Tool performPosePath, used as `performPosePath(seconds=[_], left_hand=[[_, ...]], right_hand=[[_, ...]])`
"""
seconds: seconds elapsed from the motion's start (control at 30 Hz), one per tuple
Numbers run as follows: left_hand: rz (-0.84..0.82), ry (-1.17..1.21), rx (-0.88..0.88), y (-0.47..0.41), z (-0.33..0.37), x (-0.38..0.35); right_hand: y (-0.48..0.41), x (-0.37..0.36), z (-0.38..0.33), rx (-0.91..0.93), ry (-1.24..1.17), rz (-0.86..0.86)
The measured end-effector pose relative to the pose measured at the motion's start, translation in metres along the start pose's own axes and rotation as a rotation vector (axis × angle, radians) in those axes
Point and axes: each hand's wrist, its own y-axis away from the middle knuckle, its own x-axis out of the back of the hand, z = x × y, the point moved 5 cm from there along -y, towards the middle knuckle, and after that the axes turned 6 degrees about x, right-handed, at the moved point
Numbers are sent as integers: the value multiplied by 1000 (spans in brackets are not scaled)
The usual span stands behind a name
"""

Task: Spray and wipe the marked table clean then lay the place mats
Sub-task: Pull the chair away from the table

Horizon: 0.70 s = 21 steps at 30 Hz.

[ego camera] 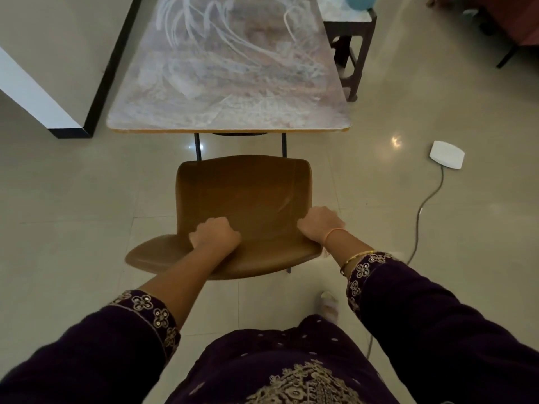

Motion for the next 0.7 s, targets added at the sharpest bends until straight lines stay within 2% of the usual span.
performPosePath(seconds=[0.13, 0.2, 0.4, 0.53, 0.7], left_hand=[[13, 63, -82, -9, 67, -1], [57, 96, -109, -16, 107, 6], [176, 305, -155, -27, 232, 20], [239, 339, -122, -48, 311, 25], [317, 320, -55, -81, 358, 37]], right_hand=[[-33, 14, 20, 142, 152, -153], [-55, 31, 39, 184, 217, -149], [-107, 104, 96, 396, 319, 41], [-151, 158, 120, 564, 329, 138], [-205, 208, 126, 693, 311, 231]])
